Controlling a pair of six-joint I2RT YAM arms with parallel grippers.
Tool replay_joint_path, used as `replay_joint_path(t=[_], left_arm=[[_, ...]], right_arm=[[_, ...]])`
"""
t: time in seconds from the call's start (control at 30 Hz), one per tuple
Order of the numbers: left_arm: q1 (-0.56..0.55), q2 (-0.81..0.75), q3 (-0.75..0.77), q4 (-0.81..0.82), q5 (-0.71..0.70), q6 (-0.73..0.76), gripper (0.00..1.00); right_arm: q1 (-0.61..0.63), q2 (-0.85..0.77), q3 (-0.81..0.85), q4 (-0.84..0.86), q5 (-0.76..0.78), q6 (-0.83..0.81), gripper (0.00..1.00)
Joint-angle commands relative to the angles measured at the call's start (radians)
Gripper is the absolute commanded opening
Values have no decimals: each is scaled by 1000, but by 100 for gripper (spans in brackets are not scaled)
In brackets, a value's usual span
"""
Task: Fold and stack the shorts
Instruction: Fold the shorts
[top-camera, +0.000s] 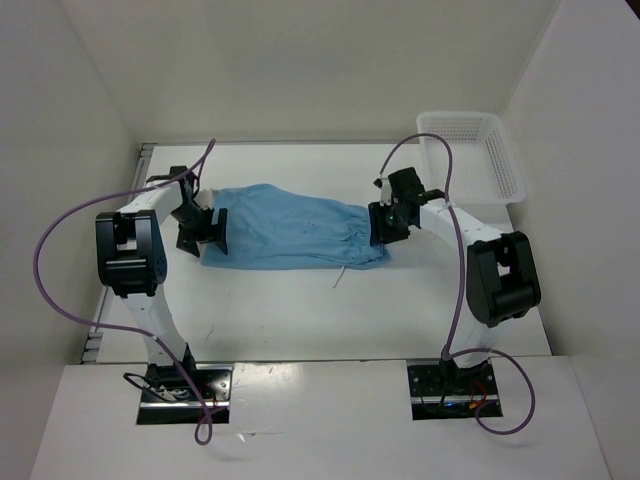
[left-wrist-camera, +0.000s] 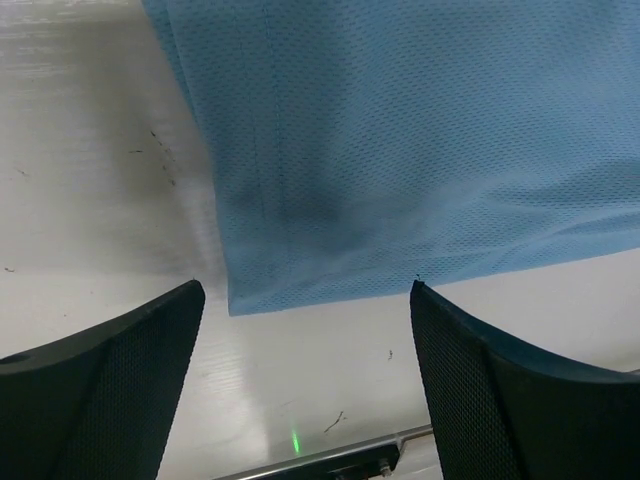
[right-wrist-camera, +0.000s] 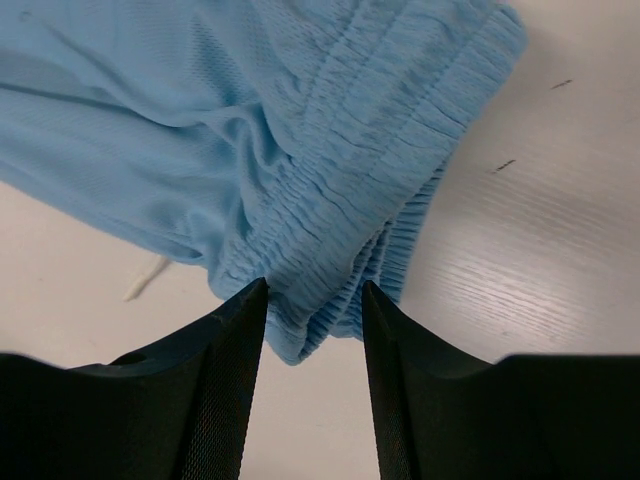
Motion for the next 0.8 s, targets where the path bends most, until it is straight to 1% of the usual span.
replay_joint_path(t=[0.0,0.03,0.1,0.17,0.2,0.23,0.27,0.3,0.33,0.37,0.43,0.47,0.5,0.57,0.6,0.67,0.7,0.77], left_arm=[[0,20,-10,13,28,4,90],[0,20,-10,13,28,4,88],[0,47,-20,13,37,4,76],[0,57,-20,13,37,4,63],[0,57,-20,13,46,4,53],[0,70,-20,13,46,4,49],[0,80,-20,13,46,4,45],[0,80,-20,13,55,4,38],[0,90,-20,13,55,4,35],[0,101,-20,13,55,4,32],[0,101,-20,13,55,4,27],[0,110,-10,13,55,4,20],[0,110,-10,13,55,4,16],[0,110,1,13,55,4,10],[0,110,1,13,43,4,4],[0,100,10,13,34,4,0],[0,89,10,13,23,4,0],[0,78,21,13,12,4,0]], right_arm=[[-15,-26,-1,-3,-90,29,49],[-15,-15,-10,-3,-90,29,49],[-26,-5,-10,-13,-104,29,49],[-26,-5,-20,-13,-118,29,49],[-26,-5,-29,-23,-118,20,49],[-26,-5,-40,-23,-131,20,49],[-26,-5,-49,-23,-145,20,47],[-26,-5,-58,-23,-145,20,44],[-26,6,-72,-14,-145,20,39],[-26,6,-72,-14,-135,20,29],[-26,18,-72,-5,-119,5,16],[-26,18,-58,-5,-119,-5,9],[-26,18,-28,-5,-119,-15,0],[-35,18,9,-40,-119,-81,0],[-35,18,41,-57,-109,-110,0],[-35,8,78,-117,-98,-183,0],[-35,8,91,-169,-98,-196,0],[-35,8,111,-221,-107,-236,0]])
